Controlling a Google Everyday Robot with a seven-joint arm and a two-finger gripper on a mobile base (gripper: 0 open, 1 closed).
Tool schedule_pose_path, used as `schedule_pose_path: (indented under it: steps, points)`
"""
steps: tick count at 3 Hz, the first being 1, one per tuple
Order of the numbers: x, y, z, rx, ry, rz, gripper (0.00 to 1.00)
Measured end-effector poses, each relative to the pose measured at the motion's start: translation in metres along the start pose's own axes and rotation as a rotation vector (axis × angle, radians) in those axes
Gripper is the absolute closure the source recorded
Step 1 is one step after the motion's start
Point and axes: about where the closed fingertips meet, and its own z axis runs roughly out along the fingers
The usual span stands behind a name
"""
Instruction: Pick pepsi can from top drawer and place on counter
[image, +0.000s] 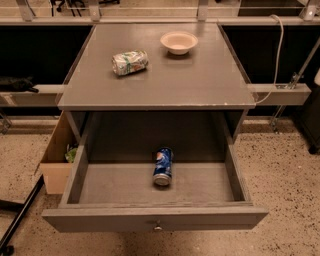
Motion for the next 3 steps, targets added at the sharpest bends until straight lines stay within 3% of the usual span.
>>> schedule_pose_path:
  steps: [2,3]
  points:
    - [0.009,-0.011,0.012,-0.03,0.011,-0.02,0.0]
    - [0.038,-0.033,0.054,-0.103,0.014,-0.041,0.0]
